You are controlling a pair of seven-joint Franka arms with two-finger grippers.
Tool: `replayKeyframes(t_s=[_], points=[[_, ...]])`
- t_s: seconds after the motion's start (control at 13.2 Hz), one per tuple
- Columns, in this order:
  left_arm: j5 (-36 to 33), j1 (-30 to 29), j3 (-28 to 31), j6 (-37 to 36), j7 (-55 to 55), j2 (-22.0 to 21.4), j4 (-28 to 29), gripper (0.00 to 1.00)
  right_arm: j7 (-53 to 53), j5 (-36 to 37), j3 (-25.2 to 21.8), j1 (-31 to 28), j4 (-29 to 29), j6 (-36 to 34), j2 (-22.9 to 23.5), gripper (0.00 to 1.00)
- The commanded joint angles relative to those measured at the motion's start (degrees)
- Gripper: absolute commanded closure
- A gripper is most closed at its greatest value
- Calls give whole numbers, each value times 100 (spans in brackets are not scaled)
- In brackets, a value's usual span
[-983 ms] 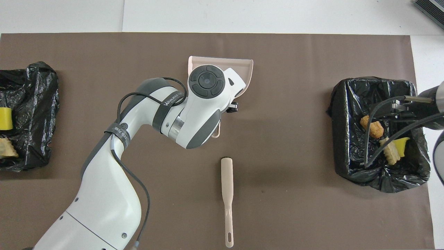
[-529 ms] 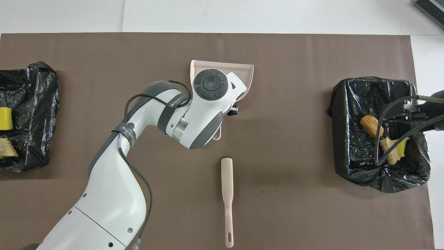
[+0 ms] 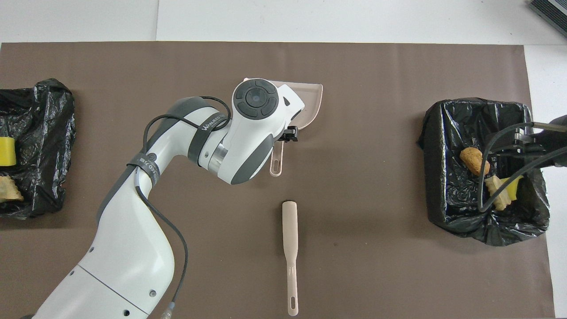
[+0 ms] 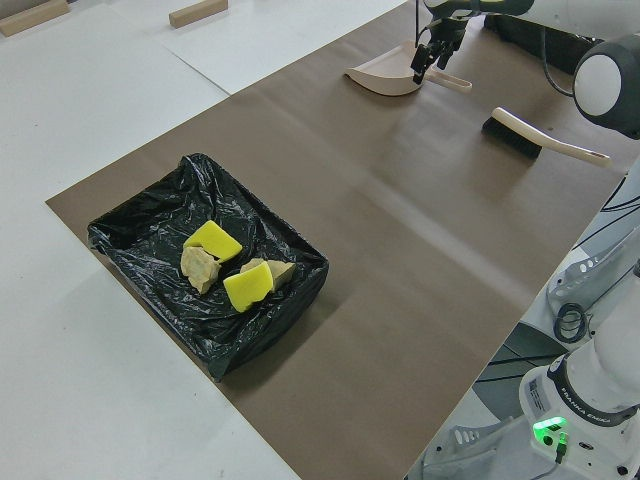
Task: Sweep and dump trash in bin
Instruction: 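Release the dustpan and withdraw the left gripper toward its bin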
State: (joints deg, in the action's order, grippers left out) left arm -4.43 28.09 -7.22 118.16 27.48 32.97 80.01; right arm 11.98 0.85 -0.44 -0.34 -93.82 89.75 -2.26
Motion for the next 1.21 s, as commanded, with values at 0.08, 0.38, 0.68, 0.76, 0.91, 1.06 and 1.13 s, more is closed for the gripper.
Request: replayKeyframes(t_s=[0.08, 0.38, 0.68, 0.76, 0.91, 1.06, 1.13], points=[[12, -452, 1, -162, -647, -887, 601, 0, -117, -23, 8, 17, -14, -54, -64, 0], [12, -1128, 10, -627, -1697, -1994, 1375, 0, -117, -23, 0, 8, -14, -54, -64, 0], [30, -1639, 10, -1636, -2570, -2900, 1535, 0, -117, -23, 0, 8, -14, -46, -56, 0], [56, -1727, 10, -1839, -2737, -3059, 1535, 0, -108, -23, 0, 8, -14, -37, -64, 0], [135, -1885, 10, -2138, -2923, -3349, 1517, 0, -117, -23, 0, 8, -14, -37, -64, 0], [494, -2069, 63, -2577, -2941, -3639, 1447, 0, -126, -23, -18, -36, -14, -19, -56, 0], [626, -2184, 71, -2771, -2950, -3745, 1386, 0, -152, -14, -27, -45, -23, -28, -64, 0]])
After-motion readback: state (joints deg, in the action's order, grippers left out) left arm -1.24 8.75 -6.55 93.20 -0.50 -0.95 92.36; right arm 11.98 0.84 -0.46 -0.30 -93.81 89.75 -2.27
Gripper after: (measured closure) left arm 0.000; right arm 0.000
